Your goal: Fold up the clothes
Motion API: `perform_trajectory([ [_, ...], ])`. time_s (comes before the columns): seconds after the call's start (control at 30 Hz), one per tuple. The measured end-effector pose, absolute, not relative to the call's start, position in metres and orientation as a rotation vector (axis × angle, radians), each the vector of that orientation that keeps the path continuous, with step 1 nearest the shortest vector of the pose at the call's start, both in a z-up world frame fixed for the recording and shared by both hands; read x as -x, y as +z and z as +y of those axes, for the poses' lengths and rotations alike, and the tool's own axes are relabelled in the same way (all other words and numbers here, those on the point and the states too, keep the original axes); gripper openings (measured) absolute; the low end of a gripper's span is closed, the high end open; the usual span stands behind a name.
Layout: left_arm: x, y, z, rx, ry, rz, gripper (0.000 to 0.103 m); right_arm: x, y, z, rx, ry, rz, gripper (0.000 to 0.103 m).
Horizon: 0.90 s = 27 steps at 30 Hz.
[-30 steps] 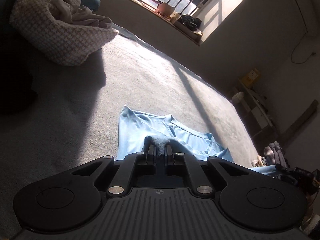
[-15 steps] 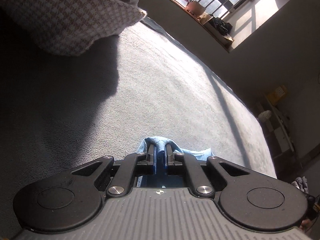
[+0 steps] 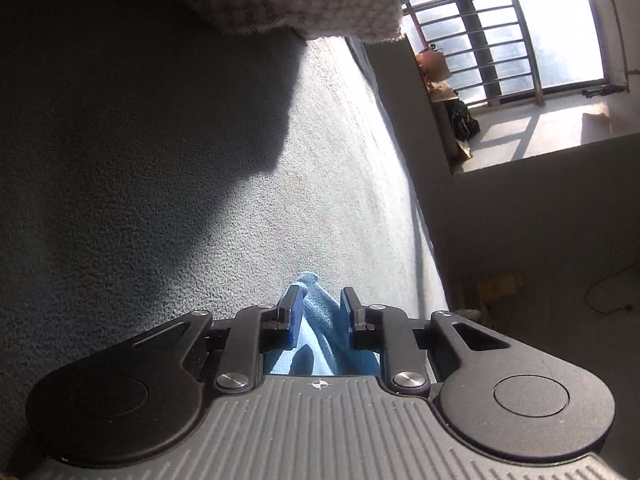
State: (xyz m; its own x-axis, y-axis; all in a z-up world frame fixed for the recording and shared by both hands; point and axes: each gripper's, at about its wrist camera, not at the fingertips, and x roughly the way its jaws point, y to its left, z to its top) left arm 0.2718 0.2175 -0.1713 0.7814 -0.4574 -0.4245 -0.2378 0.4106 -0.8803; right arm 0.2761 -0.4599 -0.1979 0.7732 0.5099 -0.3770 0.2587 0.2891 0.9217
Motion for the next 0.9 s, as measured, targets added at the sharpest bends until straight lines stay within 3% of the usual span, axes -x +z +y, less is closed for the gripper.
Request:
perform_trajectory([
  [0.03, -0.271, -0.172, 0.220, 1.183, -0.143, 0.686, 0.029, -0.277, -0.200, -0.463, -1.321, 0.192, 0.702, 0.047],
  [0.3, -0.257, -0.135, 0.213, 0.954, -0.068, 0.615, 0.030, -0.270, -0.178, -0.471, -1.224, 0.145, 0.606, 0.056],
  [0.4, -0.249, -0.099, 0.180, 0.628, -0.140, 0.589, 0.031, -0.270, -0.147, -0.444, -0.978, 0.277, 0.677, 0.051],
  [0.5, -0.245, -0.079, 0.127, 0.214, -0.305, 0.612, 0.035, -0.274, -0.115, -0.375, -0.485, 0.442, 0.832, 0.041],
  [0.57, -0.244, -0.085, 0.086, -0.041, -0.374, 0.643, 0.035, -0.268, -0.112, -0.319, -0.211, 0.526, 0.900, 0.032],
  [0.7, -0.249, -0.127, 0.017, -0.451, -0.453, 0.714, 0.035, -0.288, -0.132, -0.261, -0.026, 0.539, 0.994, 0.021],
  [0.9, -0.306, -0.127, 0.040, -0.132, -0.351, 0.782, 0.036, -0.330, -0.129, -0.255, -0.128, 0.441, 0.972, 0.020],
])
